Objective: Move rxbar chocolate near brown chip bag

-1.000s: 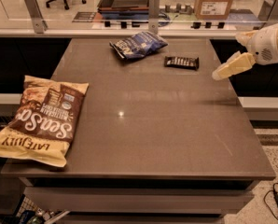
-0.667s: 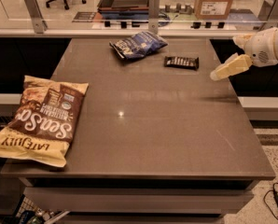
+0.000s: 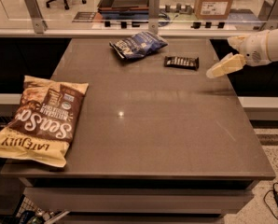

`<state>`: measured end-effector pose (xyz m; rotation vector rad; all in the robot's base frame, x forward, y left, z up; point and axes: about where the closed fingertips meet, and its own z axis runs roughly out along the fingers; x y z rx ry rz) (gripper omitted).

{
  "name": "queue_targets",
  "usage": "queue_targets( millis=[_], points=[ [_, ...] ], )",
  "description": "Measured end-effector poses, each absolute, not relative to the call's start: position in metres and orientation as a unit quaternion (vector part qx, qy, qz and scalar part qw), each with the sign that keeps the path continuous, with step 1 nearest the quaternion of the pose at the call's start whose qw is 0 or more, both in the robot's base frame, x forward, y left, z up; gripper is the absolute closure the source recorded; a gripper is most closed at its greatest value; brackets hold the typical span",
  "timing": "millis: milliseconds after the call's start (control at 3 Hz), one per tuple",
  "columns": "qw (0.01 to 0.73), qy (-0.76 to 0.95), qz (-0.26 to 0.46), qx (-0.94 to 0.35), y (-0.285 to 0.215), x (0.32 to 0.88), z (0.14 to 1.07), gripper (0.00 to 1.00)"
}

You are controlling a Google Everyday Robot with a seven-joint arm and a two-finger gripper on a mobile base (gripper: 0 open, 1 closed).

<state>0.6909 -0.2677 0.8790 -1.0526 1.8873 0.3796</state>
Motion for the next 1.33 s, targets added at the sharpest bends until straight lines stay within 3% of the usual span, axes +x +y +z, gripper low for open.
queue_targets(
  millis=[1333],
  points=[
    [0.423,0.757,0.198,-0.457,-0.225,0.752,0.839,0.00]
  ],
)
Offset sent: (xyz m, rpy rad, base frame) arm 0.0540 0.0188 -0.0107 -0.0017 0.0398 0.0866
